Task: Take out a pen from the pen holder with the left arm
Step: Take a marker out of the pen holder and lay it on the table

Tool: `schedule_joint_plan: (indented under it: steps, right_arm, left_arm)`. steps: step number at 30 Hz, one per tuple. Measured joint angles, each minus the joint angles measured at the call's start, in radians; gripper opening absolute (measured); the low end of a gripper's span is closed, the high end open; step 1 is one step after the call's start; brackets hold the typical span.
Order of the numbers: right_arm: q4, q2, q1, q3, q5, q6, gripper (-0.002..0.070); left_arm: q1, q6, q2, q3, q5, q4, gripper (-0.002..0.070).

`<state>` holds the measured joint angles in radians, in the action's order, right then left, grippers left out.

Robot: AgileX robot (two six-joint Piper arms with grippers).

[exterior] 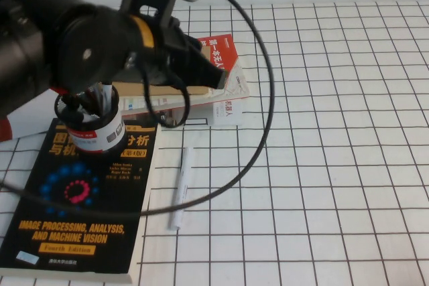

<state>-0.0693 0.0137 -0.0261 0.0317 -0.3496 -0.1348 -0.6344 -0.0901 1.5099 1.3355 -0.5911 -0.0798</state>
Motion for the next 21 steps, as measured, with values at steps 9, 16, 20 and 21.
schedule_joint_plan:
  steps: [9,16,20,21]
  right_arm:
    - [0.000,0.000,0.000,0.000,0.000,0.000,-0.0016]
    - [0.000,0.000,0.000,0.000,0.000,0.000,-0.0016]
    - [0.000,0.000,0.000,0.000,0.000,0.000,-0.0017]
    - [0.000,0.000,0.000,0.000,0.000,0.000,-0.0017]
  left_arm:
    - [-0.002,0.018,-0.423,-0.529,0.430,-0.061,0.0002]
    - [-0.002,0.022,-0.712,-0.753,0.351,-0.064,0.0001]
    - [-0.002,0.022,-0.820,-0.852,0.313,-0.064,0.0000]
    - [0.001,0.022,-0.848,-0.878,0.311,-0.064,0.0000]
